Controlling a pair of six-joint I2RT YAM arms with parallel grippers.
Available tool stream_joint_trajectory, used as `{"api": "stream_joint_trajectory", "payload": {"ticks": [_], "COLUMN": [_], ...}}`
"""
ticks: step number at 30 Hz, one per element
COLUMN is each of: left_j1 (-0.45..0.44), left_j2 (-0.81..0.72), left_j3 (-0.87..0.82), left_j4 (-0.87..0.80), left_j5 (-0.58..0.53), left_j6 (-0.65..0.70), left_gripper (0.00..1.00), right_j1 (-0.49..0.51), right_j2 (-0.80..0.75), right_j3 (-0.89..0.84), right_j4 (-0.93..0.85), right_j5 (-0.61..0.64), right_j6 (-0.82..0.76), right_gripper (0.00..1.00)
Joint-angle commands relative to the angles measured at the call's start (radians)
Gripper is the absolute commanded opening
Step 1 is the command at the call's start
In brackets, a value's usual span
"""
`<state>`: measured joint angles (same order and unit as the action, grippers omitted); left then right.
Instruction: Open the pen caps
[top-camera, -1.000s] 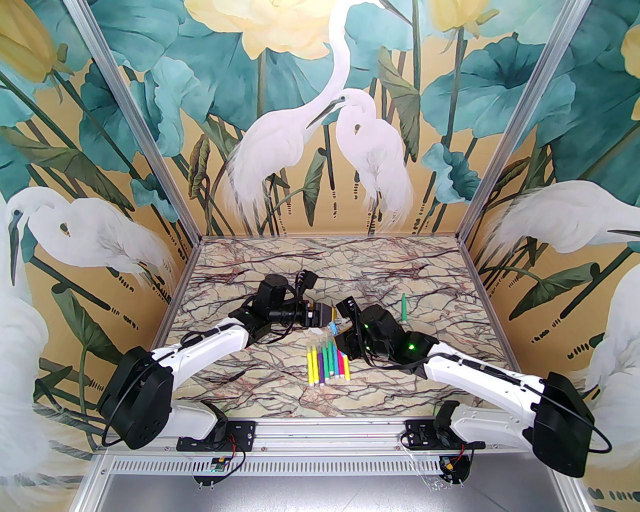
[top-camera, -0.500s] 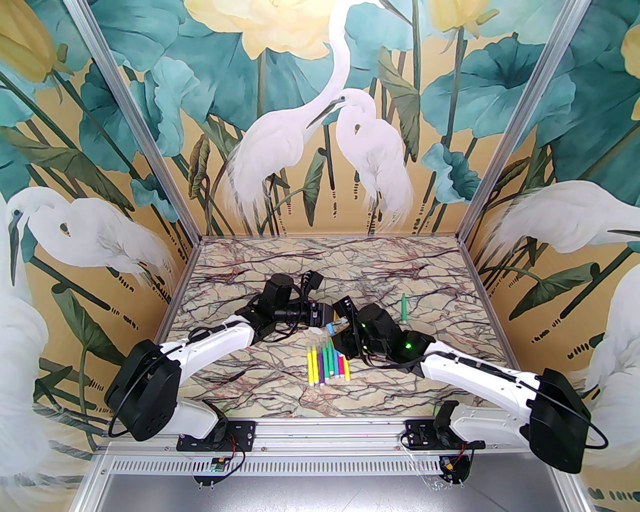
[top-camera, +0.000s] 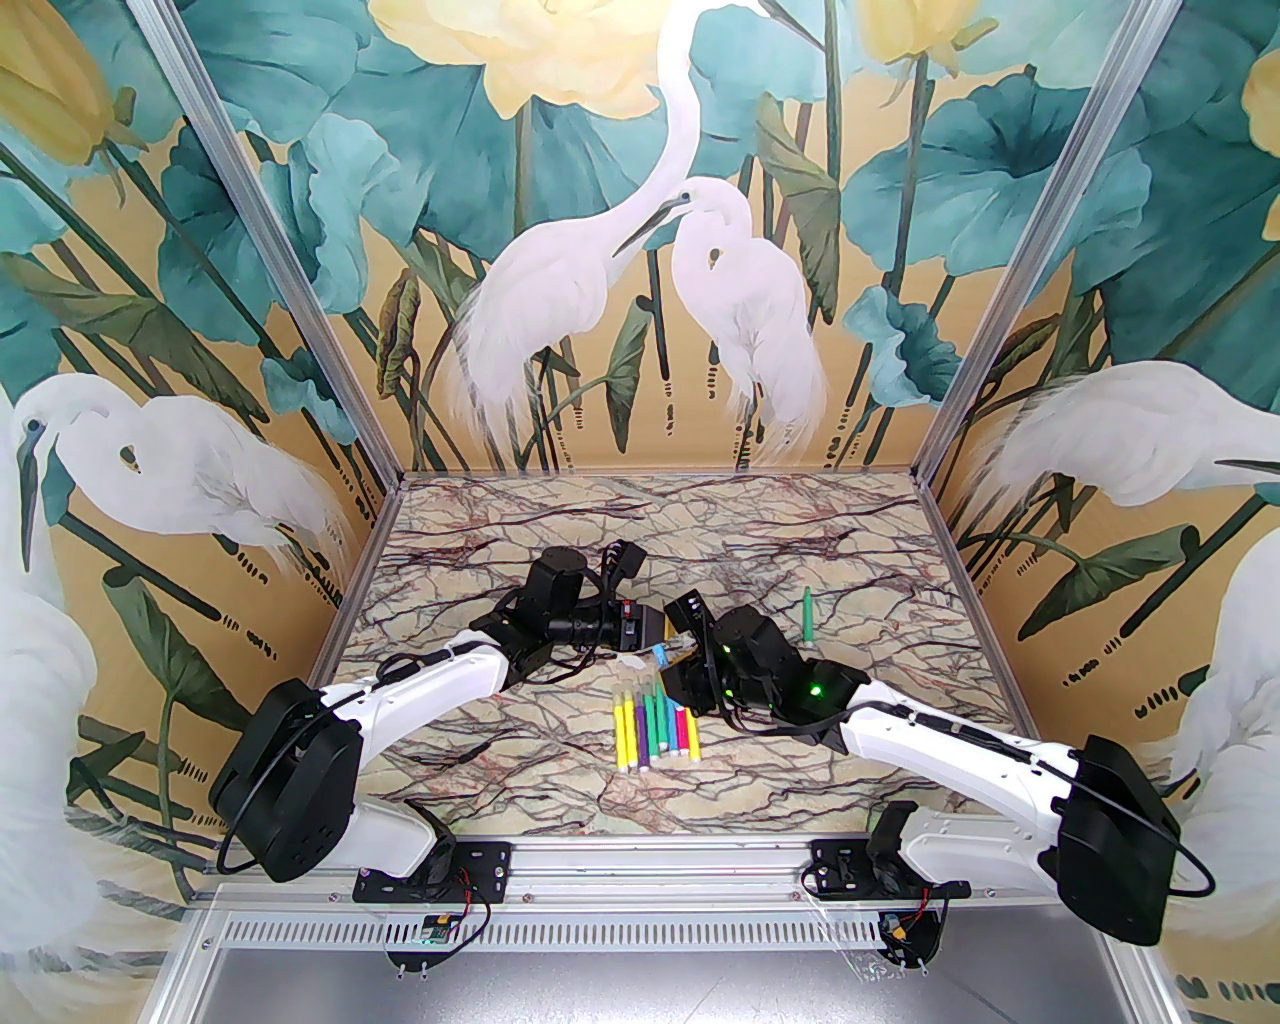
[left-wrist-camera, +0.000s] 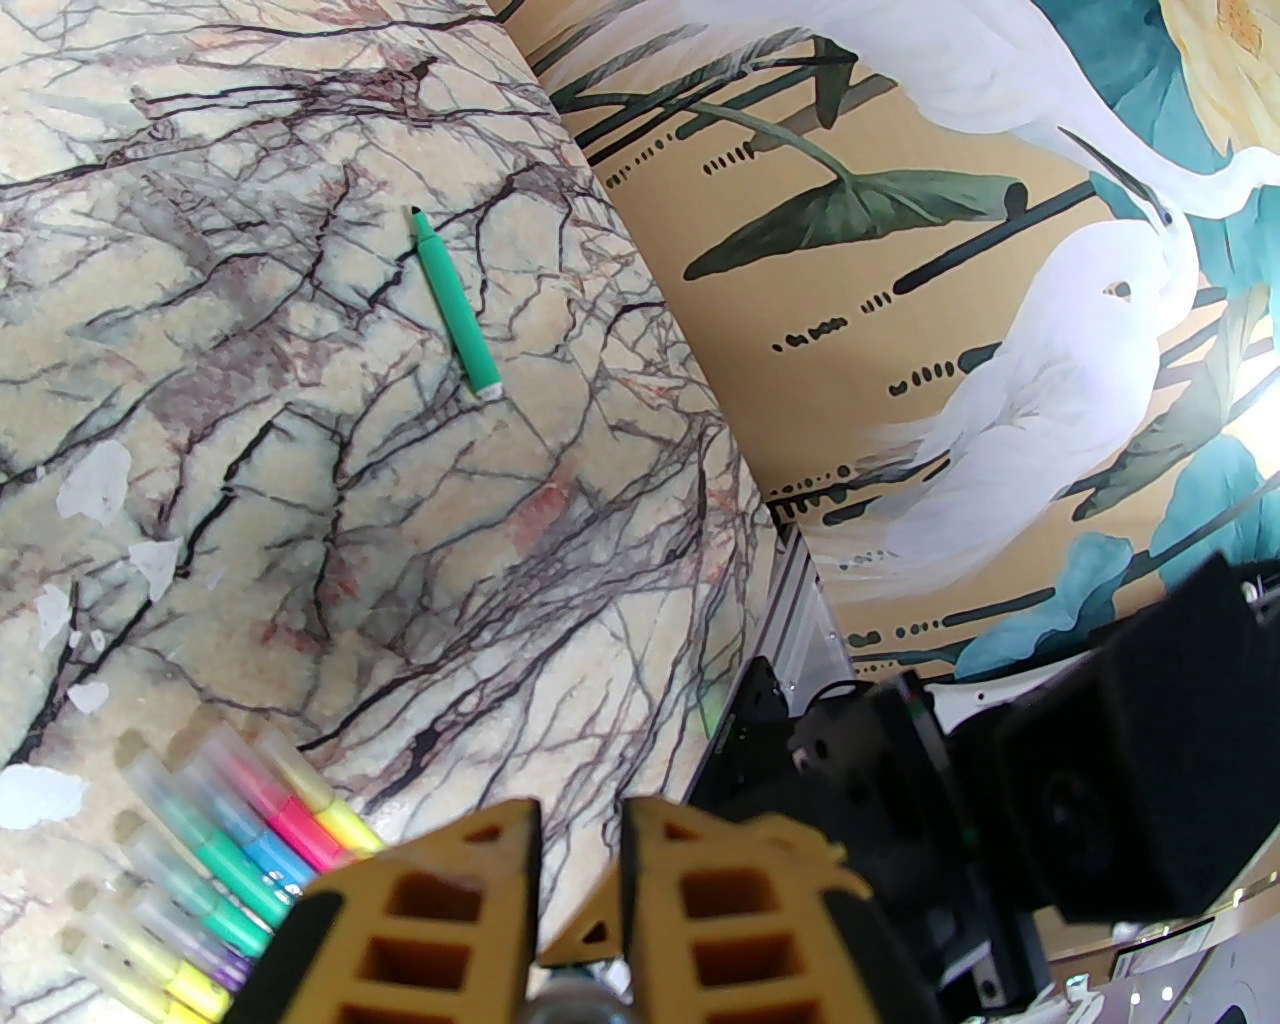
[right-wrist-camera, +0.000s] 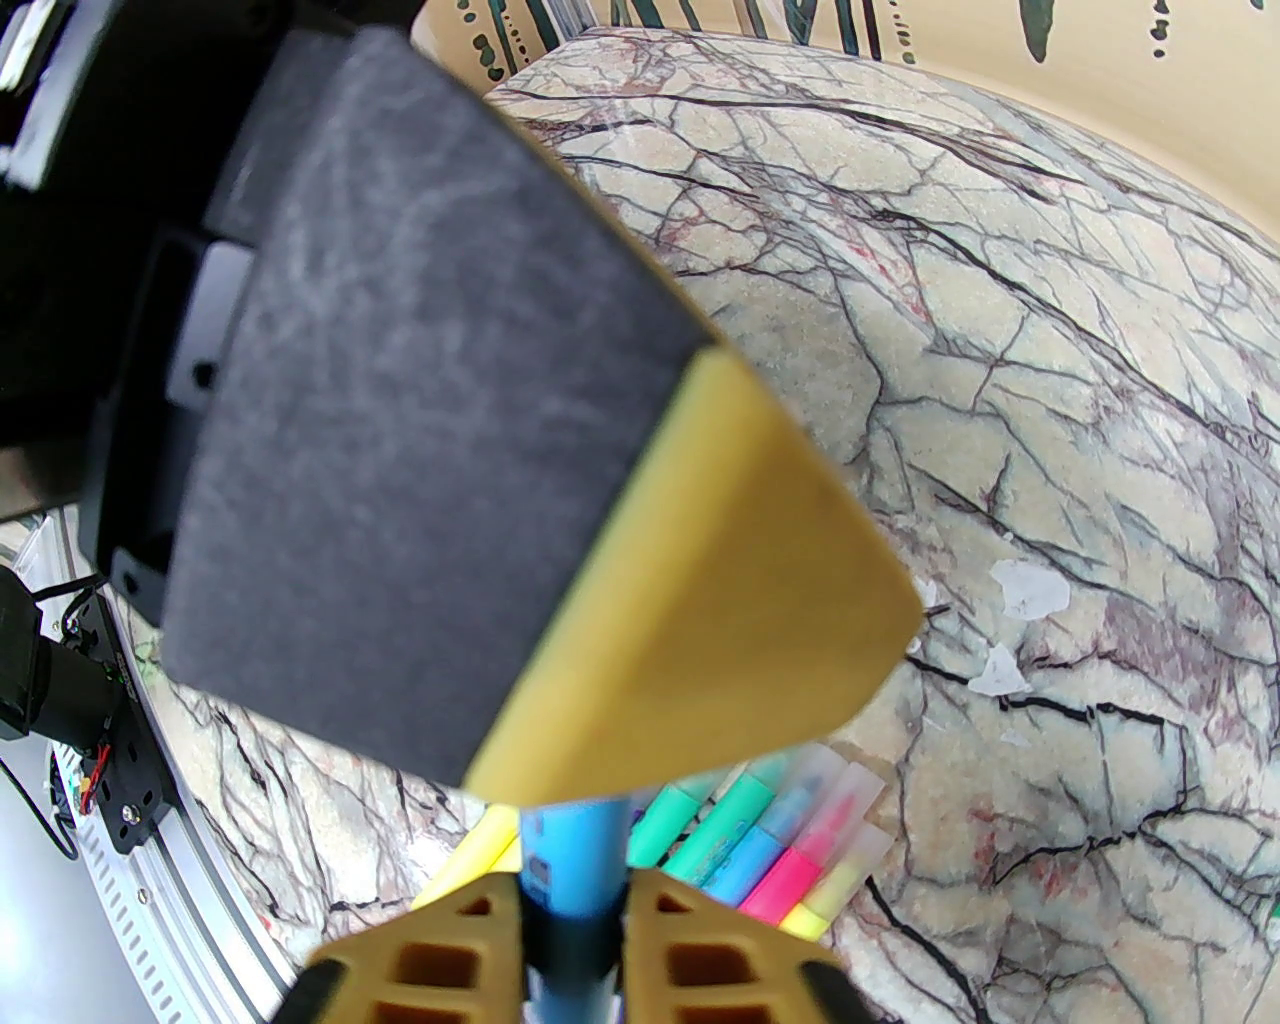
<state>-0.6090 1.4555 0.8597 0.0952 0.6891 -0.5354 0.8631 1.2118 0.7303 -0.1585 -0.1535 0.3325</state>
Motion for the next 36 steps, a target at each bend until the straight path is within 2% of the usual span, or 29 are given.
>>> {"api": "stream_joint_trajectory", "payload": {"ticks": [1, 7, 16, 27, 36], "left_j1": [-0.005, -0.005, -0.007, -0.005, 0.002], "left_j2": [0.020, 0.019, 0.028, 0.039, 0.038], "left_j3": [0.035, 0.036, 0.027, 0.022, 0.056], "left_j4": [0.032, 0.069, 0.138, 0.147, 0.080], "left_j5": [0.037, 0.063, 0.083, 0.066, -0.006], "left_j6": [-0.022, -0.053, -0.112, -0.124, -0.119], "left_gripper": [0.02, 0.01, 0.00, 0.00, 0.00], "right_j1": [0.007, 0.007, 0.007, 0.007, 0.007], "right_j2": [0.003, 0.012, 0.021, -0.010, -0.037], "right_j3": [0.005, -0.005, -0.008, -0.022, -0.052], "right_j4": [0.040, 0.064, 0.079, 0.058, 0.021], "right_j5": [0.015, 0.011, 0.003, 0.009, 0.013], "right_j6": [-0.010, -0.006, -0.004, -0.008, -0.015], "right_gripper": [0.33, 0.38, 0.37, 0.12, 0.02]}}
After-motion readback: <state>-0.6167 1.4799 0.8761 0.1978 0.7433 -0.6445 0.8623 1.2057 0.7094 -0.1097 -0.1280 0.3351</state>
